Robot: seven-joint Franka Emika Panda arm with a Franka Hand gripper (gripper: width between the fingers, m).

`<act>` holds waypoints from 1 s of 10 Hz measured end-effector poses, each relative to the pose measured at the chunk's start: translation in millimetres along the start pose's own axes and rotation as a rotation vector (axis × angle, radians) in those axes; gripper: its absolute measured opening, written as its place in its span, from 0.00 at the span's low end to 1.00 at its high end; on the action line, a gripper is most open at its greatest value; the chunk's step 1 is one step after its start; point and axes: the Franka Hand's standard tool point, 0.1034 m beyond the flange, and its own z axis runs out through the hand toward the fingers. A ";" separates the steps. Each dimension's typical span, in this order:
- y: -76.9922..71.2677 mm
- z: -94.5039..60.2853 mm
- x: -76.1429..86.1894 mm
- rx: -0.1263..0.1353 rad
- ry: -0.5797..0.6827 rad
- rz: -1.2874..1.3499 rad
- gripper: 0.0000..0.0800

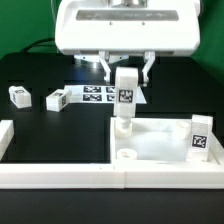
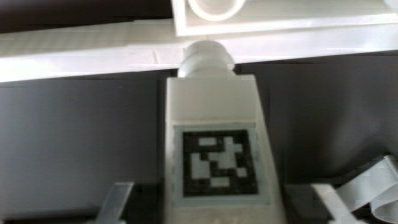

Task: Assemble square table

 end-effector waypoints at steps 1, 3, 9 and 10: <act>-2.6 5.8 -6.1 -0.002 0.011 -0.008 0.36; -6.5 12.4 -20.3 -0.004 0.010 -0.019 0.36; -6.7 32.2 -30.9 -0.011 -0.010 -0.029 0.36; -6.6 35.1 -32.7 -0.012 -0.013 -0.030 0.36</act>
Offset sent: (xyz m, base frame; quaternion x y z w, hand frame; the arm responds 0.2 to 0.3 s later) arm 0.0019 -0.0033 -0.0105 -0.0088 0.0181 -0.0007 0.9998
